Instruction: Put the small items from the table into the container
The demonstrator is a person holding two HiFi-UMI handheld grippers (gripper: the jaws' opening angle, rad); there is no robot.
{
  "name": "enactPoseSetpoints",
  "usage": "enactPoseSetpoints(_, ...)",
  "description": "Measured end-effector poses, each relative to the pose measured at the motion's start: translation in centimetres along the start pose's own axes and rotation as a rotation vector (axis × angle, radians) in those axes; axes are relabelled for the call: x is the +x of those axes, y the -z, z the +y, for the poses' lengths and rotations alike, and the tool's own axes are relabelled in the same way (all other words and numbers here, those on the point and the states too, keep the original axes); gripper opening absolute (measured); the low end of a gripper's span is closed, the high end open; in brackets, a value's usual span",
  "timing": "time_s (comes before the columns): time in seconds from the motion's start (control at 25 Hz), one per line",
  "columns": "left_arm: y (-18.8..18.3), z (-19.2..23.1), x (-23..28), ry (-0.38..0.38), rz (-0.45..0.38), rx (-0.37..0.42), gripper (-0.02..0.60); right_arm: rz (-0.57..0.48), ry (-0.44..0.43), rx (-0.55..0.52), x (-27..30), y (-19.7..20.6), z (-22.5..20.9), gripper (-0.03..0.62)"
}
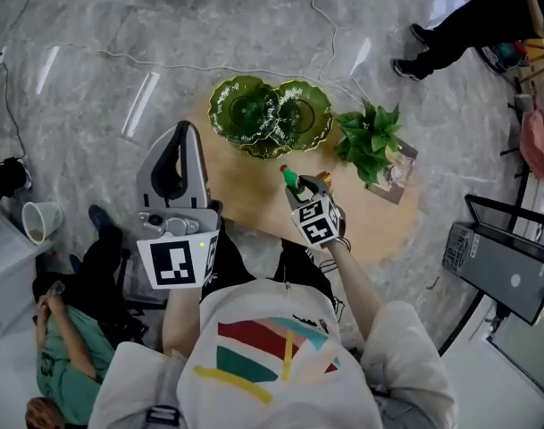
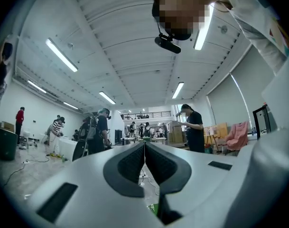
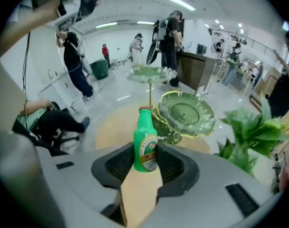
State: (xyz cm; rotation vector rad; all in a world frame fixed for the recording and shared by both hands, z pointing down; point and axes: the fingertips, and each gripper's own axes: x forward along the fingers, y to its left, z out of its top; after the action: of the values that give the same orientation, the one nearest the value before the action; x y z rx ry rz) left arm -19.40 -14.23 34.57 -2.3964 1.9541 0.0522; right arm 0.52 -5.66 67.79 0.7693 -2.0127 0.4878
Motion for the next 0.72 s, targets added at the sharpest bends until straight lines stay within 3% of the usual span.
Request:
enactPoseSetpoints(0.12,-1.4,0.5,-0.5,0.009,-0.006,-0.039,0.009,-0.130,0.069,0.012,-4.2,-4.2,-0.3,0.156)
enactPoseSetpoints(0.24,-2.0,0.9,-0.4,0.017,-0.016,-0.039,0.009,-0.212,0.119,-0.051,-6.9,-7.2,0.0,0.156)
enactPoseSetpoints(0.72,-4.3,3.4,-1.6,-0.028,-0.077,-0.020,0.009,-0.398,0.124,-0.111,-8.7,-16.6,0.5,0.156)
